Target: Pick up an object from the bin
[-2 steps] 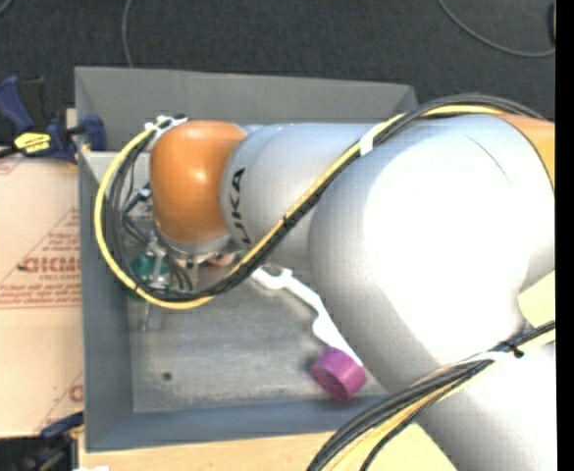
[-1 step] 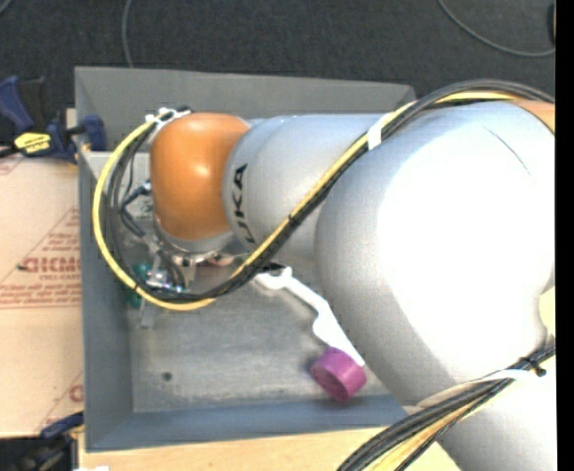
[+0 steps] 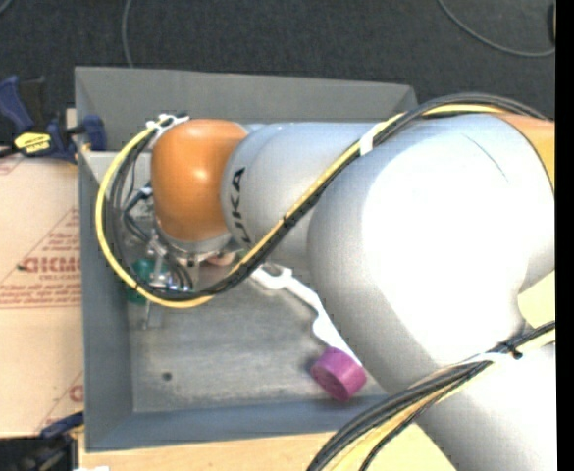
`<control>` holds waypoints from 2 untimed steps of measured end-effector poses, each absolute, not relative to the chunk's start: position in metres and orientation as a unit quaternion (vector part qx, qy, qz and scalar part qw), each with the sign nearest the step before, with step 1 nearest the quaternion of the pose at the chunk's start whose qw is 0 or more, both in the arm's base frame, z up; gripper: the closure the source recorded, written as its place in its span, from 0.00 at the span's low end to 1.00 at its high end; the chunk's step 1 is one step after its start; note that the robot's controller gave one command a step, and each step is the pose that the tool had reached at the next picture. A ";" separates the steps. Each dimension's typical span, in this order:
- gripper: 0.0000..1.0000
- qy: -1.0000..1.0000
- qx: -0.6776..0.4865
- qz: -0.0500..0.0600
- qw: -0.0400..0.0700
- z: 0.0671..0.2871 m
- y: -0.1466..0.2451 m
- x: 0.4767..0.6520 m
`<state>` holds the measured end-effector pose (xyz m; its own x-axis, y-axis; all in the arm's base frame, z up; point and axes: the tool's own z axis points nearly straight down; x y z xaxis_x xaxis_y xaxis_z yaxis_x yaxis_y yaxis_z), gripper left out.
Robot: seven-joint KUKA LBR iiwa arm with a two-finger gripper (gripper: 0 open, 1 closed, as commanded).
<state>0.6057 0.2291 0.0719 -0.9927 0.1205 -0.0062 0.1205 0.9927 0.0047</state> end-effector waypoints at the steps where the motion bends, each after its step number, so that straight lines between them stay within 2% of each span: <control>1: 0.00 0.984 0.180 0.004 0.003 0.071 0.238 0.602; 2: 1.00 0.998 0.061 0.002 0.005 0.073 0.228 0.607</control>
Offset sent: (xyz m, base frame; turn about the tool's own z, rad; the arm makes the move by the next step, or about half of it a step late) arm 0.0000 0.0002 0.0001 0.0016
